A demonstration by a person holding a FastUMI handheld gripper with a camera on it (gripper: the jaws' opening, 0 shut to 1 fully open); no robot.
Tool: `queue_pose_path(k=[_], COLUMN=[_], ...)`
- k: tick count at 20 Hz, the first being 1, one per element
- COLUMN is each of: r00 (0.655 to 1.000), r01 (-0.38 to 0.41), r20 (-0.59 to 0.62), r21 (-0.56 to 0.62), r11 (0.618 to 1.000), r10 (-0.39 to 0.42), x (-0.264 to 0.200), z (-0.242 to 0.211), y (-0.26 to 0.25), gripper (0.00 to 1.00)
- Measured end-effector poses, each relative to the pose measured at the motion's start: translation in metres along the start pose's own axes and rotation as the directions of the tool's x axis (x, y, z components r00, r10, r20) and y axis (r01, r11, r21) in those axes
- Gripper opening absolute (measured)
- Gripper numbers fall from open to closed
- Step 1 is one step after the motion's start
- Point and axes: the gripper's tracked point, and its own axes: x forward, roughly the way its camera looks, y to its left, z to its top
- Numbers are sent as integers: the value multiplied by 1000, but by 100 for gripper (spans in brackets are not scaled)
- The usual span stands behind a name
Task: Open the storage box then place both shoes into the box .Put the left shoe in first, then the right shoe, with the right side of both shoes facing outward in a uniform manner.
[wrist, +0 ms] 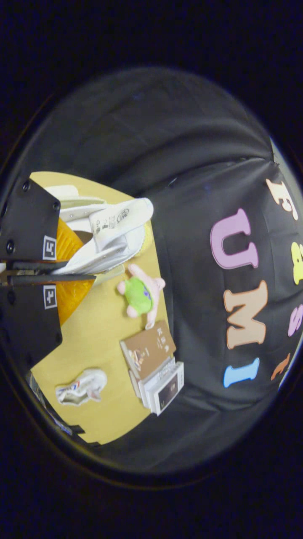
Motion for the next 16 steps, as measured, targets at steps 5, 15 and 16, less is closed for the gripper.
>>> queue_pose_path(k=[5,15,16], r00=[989,890,888], r01=[91,54,55], r20=[-110,-438,-444], r21=[-61,-172,-161], r11=[994,984,985], r10=[-98,-126,-122], x=[43,104,106], z=[-41,-138,-138], y=[4,13,15], gripper=[8,8,8])
